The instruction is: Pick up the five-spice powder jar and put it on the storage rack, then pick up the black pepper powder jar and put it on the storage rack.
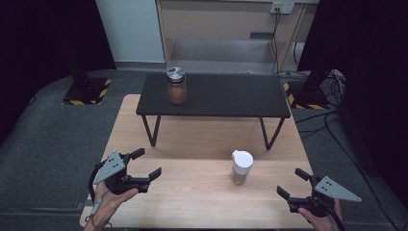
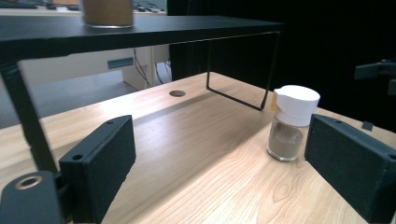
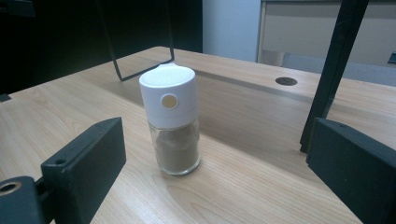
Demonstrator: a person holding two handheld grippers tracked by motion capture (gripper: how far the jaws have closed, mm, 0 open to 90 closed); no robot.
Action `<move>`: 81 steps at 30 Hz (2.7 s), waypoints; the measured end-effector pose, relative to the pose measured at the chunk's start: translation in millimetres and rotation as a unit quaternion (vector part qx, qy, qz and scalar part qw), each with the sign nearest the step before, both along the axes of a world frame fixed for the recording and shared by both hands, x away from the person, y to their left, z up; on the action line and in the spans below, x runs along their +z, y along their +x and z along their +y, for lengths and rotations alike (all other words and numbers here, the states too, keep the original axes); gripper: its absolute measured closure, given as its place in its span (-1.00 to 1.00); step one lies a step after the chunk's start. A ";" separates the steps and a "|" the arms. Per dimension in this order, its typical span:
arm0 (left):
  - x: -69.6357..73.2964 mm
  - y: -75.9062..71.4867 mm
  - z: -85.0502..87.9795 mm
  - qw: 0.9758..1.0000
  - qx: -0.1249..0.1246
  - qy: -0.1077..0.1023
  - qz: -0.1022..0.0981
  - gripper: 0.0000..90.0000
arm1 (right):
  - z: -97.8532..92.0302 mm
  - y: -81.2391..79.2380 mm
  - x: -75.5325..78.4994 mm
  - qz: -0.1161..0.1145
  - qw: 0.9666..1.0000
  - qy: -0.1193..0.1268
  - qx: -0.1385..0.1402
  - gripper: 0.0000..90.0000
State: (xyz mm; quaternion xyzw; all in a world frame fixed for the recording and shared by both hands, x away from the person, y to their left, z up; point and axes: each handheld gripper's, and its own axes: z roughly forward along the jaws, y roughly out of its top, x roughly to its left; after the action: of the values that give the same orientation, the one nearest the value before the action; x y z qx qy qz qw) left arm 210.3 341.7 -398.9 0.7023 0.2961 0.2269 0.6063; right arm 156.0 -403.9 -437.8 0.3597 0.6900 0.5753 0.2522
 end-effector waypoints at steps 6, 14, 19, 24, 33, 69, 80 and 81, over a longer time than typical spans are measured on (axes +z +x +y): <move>-2.2 -8.5 7.4 1.000 0.022 0.002 -0.004 -0.85 | 0.1 -0.3 0.1 -0.001 1.000 0.000 0.000 -0.89; -3.5 -15.5 12.2 0.999 0.051 0.015 -0.007 -0.89 | -0.4 -0.5 -0.2 -0.001 1.000 0.001 -0.001 -0.89; -2.6 -19.7 10.7 0.998 0.057 0.038 -0.009 -0.91 | -0.6 -0.7 -0.1 -0.001 1.000 0.001 -0.002 -0.89; -4.8 -20.5 13.5 0.998 0.045 0.035 -0.008 -0.93 | -1.2 -0.8 -0.5 -0.004 1.000 0.003 -0.001 -0.89; -7.5 -16.3 18.0 1.000 0.021 0.022 -0.002 -0.98 | -1.8 0.9 -1.3 -0.008 1.000 0.006 0.005 -0.90; -7.5 -10.3 14.1 0.999 -0.008 0.035 -0.008 -0.98 | -10.3 -1.1 -5.8 -0.014 0.999 0.037 0.019 -0.98; -10.1 -8.7 14.4 0.999 -0.009 0.031 -0.013 -0.98 | -18.0 2.5 8.8 0.001 0.999 0.031 0.032 -0.95; -10.1 -8.7 14.4 0.999 -0.009 0.031 -0.013 -0.98 | -18.0 2.5 8.8 0.001 0.999 0.031 0.032 -0.95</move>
State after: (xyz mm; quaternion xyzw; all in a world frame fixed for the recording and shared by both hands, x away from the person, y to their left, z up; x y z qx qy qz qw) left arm 201.6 356.1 -409.0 0.7203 0.2745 0.2397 0.5902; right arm 158.5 -421.9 -429.1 0.3457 0.6830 0.6040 0.2219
